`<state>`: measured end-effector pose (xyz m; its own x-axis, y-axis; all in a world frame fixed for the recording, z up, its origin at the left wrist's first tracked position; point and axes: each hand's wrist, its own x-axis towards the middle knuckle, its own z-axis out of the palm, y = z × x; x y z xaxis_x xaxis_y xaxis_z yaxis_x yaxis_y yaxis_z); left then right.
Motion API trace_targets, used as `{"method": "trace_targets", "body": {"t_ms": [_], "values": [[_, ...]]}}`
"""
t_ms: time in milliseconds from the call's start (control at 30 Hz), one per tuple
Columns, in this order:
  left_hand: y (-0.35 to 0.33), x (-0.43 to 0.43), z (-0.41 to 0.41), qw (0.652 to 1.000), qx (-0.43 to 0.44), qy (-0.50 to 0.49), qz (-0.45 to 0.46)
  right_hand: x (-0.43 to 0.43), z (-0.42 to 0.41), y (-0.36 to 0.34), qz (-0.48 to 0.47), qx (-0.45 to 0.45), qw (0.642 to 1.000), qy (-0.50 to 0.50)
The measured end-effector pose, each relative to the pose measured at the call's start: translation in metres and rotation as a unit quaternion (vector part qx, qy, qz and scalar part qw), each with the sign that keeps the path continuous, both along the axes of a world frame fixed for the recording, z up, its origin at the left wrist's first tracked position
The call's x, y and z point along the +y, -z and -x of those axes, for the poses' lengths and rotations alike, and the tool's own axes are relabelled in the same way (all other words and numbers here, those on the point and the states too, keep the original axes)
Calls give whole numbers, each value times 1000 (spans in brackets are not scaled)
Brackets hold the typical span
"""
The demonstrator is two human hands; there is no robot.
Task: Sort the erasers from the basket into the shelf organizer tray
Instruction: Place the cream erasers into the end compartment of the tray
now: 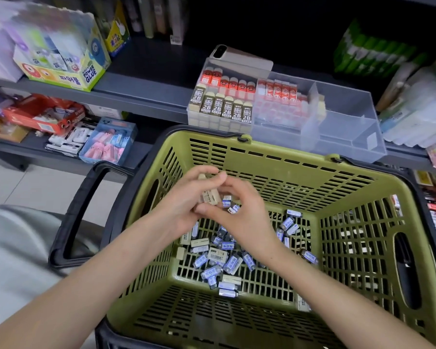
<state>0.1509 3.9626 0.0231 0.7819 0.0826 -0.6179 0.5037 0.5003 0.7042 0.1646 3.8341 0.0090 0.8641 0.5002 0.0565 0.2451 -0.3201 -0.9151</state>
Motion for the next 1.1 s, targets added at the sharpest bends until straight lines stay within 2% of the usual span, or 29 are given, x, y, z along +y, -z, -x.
{"method": "trace_targets", "body": {"t_ms": [100, 133, 200, 267, 333, 367, 433, 533, 600, 667, 900, 967, 1033, 1100], "values": [[2, 10, 0, 996, 37, -76, 4, -11, 2, 18, -37, -80, 994, 68], [2, 14, -1, 995, 41, -94, 9, -15, 2, 29, 3, -117, 990, 77], [-1, 19, -2, 993, 39, -106, 30, -22, 2, 59, 185, -156, 970, -7], [-6, 23, -3, 990, 24, -111, 79, -26, 7, 94, 372, -180, 898, -151], [-9, 28, -2, 986, 7, -108, 130, -30, 12, 120, 450, -208, 833, -244], [-10, 30, -1, 983, 0, -103, 150, -31, 12, 128, 458, -221, 820, -264], [-10, 33, 0, 978, -9, -99, 186, -32, 9, 137, 428, -231, 835, -255], [-13, 34, -1, 969, -24, -109, 219, -28, 4, 135, 313, -190, 916, -166], [-16, 33, -3, 971, -34, -107, 211, -18, 2, 131, 261, -174, 939, -144], [-17, 32, -4, 973, -42, -105, 202, -4, 3, 133, 255, -158, 939, -169], [-14, 36, -2, 977, -49, -102, 183, 7, 7, 152, 329, -124, 887, -300], [-13, 35, -2, 989, -55, -77, 110, 5, 6, 153, 326, -127, 887, -303], [-11, 33, -2, 998, -57, -31, -12, 2, 5, 148, 303, -93, 909, -269], [-7, 32, -2, 994, -53, -3, -94, 1, 4, 141, 296, -54, 921, -247]]}}
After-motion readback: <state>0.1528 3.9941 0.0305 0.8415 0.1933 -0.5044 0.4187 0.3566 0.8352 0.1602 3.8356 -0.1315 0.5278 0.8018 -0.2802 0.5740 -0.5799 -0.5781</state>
